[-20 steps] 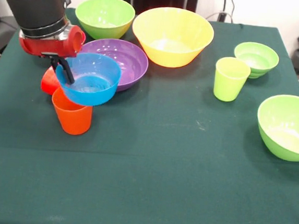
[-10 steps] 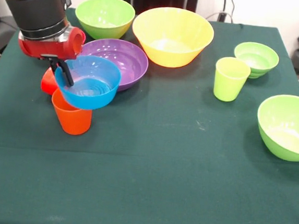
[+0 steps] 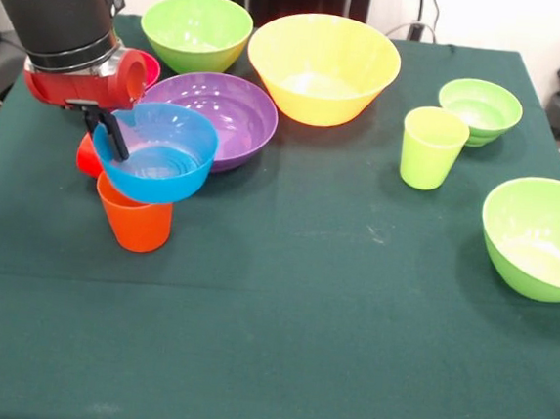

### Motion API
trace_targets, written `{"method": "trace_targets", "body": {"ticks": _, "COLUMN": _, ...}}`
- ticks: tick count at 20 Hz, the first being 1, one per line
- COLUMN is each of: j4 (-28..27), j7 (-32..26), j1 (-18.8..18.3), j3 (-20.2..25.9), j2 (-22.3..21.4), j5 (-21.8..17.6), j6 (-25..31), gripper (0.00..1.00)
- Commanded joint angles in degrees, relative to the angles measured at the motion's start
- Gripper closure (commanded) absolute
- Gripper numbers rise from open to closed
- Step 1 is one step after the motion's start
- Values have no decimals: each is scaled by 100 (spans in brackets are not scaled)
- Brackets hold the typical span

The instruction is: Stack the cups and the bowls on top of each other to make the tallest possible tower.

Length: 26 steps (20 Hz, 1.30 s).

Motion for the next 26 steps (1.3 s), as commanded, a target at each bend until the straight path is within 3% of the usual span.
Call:
{"method": "trace_targets", "body": {"ticks": 1, "j4": -164, "j7": -1299, "j1": 122, "j3": -37, "j2": 2, "j5": -120, "j6": 420, "gripper": 100}}
{"method": "trace_targets", "body": {"ticks": 26, "j4": -402, "j7": -1502, "j1": 46, "j3": -105, "j2": 125, "j5": -284, "j6": 360, "gripper": 100}}
